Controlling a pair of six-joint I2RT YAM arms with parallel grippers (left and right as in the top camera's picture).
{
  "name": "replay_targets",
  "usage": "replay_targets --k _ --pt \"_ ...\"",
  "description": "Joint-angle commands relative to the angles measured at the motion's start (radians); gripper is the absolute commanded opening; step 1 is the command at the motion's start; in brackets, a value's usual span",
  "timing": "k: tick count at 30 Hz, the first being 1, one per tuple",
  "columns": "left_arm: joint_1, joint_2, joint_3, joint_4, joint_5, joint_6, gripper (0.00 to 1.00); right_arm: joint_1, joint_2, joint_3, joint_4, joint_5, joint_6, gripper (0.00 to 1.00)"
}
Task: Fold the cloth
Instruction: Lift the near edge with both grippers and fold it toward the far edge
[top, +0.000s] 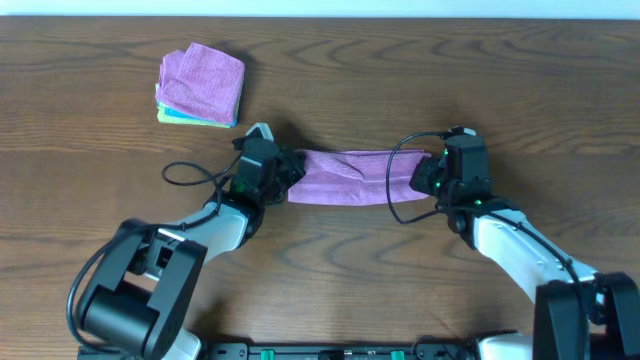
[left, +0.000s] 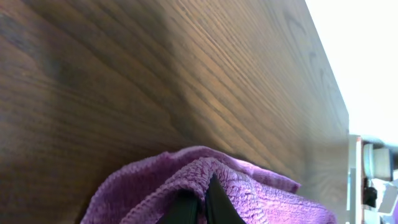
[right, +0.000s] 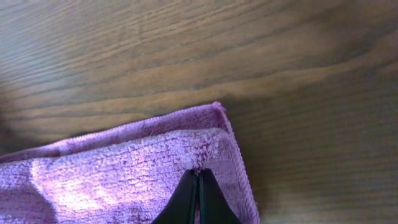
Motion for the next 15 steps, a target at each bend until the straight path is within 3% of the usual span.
replay_targets --k 1,15 --pt "0.008 0.032 0.021 0.002 -0.028 0.028 0.06 0.003 0.022 -0.003 0.016 0.038 -0.016 0.01" --pt "0.01 0.039 0.021 0.002 -0.095 0.056 0.06 0.003 0.105 -0.003 0.101 0.053 -0.042 0.01"
